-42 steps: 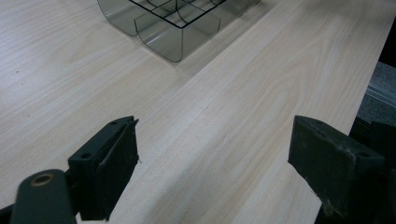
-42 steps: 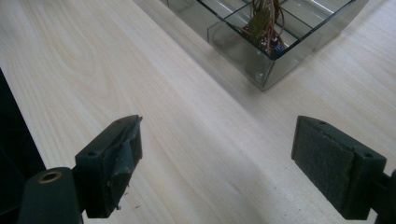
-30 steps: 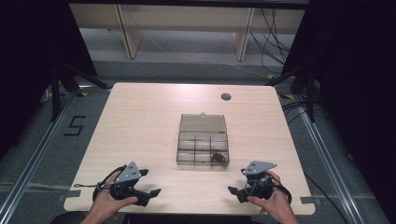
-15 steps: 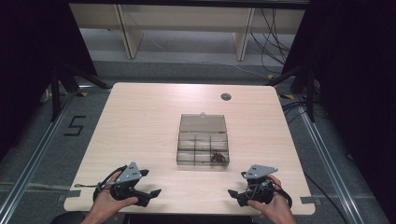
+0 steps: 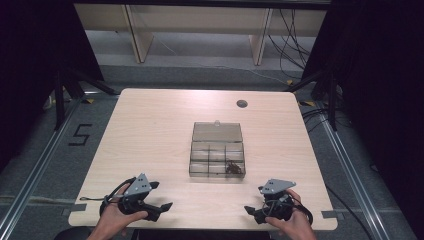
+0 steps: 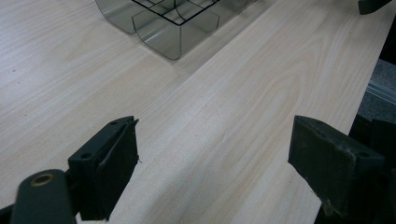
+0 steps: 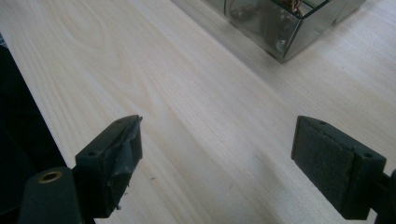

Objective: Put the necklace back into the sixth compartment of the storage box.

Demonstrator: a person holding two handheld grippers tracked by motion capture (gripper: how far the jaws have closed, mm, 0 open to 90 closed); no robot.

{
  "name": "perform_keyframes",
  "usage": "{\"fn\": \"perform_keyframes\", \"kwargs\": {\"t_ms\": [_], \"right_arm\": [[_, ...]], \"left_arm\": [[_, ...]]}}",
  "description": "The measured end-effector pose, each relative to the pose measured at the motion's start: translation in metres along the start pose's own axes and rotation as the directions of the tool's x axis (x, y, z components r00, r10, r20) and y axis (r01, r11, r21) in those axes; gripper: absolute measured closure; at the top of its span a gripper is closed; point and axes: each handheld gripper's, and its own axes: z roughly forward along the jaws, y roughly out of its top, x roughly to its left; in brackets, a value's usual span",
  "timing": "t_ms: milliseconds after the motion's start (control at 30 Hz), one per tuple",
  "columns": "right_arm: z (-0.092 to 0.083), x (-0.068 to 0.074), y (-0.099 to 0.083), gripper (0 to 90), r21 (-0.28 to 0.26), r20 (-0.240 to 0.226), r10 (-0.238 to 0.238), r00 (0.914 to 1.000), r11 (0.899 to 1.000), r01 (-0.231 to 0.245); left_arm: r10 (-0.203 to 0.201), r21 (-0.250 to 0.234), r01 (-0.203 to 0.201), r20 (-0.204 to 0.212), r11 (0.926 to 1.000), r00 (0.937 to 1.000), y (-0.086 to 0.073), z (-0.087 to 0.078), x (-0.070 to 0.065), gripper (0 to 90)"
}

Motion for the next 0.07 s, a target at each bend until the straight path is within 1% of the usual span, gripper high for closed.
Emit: {"fn": "perform_keyframes", "kwargs": {"t_ms": [33,67], "right_arm": [[0.0009,0.0007,-0.0007,17.2,-0.001,0.006,0.018,0.9998,1.000,-0.018],[0.0009,0.0002,-0.0009,17.2,0.004,0.010,0.016,0.9998,1.000,-0.016]], "left_arm": [[0.001,0.001,-0.001,-0.001,1.0000,1.0000,0.0000,0.0001,0.0001,15.3],[0.007,0.003,-0.007,0.004,1.0000,1.0000,0.0002,0.0001,0.0006,15.3]]}}
